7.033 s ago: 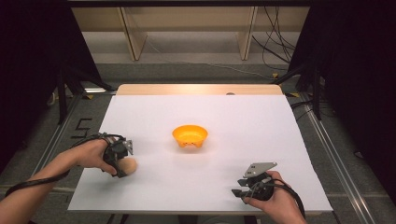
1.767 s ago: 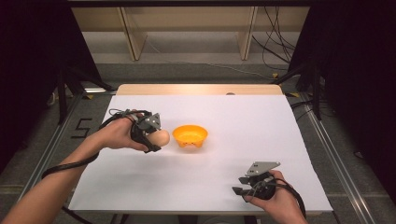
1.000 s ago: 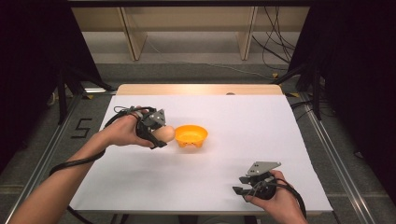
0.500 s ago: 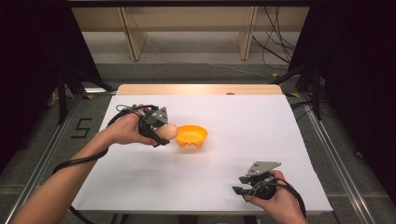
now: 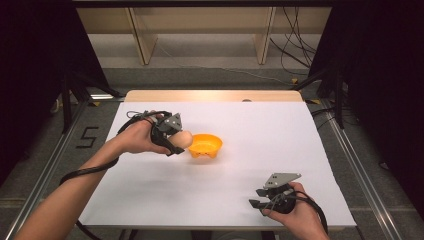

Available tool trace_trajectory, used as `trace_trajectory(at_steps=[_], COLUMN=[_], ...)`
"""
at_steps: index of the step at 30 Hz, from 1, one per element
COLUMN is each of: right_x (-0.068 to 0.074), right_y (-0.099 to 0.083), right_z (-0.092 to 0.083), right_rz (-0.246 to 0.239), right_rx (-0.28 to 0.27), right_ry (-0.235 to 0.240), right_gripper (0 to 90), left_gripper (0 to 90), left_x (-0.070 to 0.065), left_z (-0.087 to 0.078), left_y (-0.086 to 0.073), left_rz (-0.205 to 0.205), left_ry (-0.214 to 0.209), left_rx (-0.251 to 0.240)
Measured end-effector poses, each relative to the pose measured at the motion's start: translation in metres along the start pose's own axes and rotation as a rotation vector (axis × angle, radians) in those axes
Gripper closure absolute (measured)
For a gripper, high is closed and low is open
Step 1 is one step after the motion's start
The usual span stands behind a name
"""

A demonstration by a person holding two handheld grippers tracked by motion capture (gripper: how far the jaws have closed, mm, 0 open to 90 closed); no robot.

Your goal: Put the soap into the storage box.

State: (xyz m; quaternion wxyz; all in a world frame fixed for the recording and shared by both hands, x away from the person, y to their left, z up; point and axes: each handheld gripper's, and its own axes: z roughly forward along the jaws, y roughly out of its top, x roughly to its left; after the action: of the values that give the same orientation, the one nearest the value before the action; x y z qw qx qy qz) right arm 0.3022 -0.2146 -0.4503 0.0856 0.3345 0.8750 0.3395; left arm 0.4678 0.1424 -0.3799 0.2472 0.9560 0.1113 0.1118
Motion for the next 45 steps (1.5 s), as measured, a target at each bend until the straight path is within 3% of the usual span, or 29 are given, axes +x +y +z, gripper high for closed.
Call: trace_trajectory(at_steps=[4,5,9,18,21,31,32,33,34,37,45], right_x=[0.001,0.001,-0.002,0.000,-0.002,-0.002,0.000,0.000,0.000,0.000,-0.001], right_y=[0.000,0.000,0.000,0.000,0.000,0.000,0.000,0.000,-0.001,-0.001,-0.002], right_z=[-0.001,-0.002,-0.001,-0.002,-0.001,-0.001,-0.002,-0.003,-0.002,-0.001,0.000], right_rz=[0.009,0.025,-0.018,0.008,-0.015,0.000,0.019,0.024,0.009,0.009,0.001], right_rx=[0.006,0.019,0.004,0.014,-0.001,0.005,0.014,0.017,0.012,0.000,-0.003], right_ry=[0.000,0.009,0.013,0.003,0.012,0.016,0.008,0.007,0.003,-0.001,-0.004], right_gripper=[55.8,55.8,55.8,55.8,55.8,55.8,55.7,55.7,55.8,55.8,55.8], left_gripper=[32.1,32.1,32.1,32.1,32.1,32.1,32.1,32.1,32.1,32.1,32.1], left_x=[-0.001,-0.001,-0.001,0.000,0.000,0.001,0.000,0.001,0.002,0.001,0.003], left_z=[0.002,0.002,0.002,0.005,0.006,0.009,0.010,0.010,0.009,0.012,0.013], left_y=[0.002,0.002,0.005,0.010,0.011,0.016,0.016,0.017,0.017,0.018,0.022], left_rz=[-0.025,-0.025,-0.015,-0.019,-0.013,-0.007,-0.018,-0.004,0.009,-0.017,0.002], left_ry=[-0.002,-0.001,0.001,-0.005,-0.005,-0.003,-0.006,-0.008,-0.003,-0.009,-0.009], left_rx=[-0.027,-0.030,-0.034,-0.042,-0.043,-0.054,-0.063,-0.058,-0.054,-0.070,-0.071])
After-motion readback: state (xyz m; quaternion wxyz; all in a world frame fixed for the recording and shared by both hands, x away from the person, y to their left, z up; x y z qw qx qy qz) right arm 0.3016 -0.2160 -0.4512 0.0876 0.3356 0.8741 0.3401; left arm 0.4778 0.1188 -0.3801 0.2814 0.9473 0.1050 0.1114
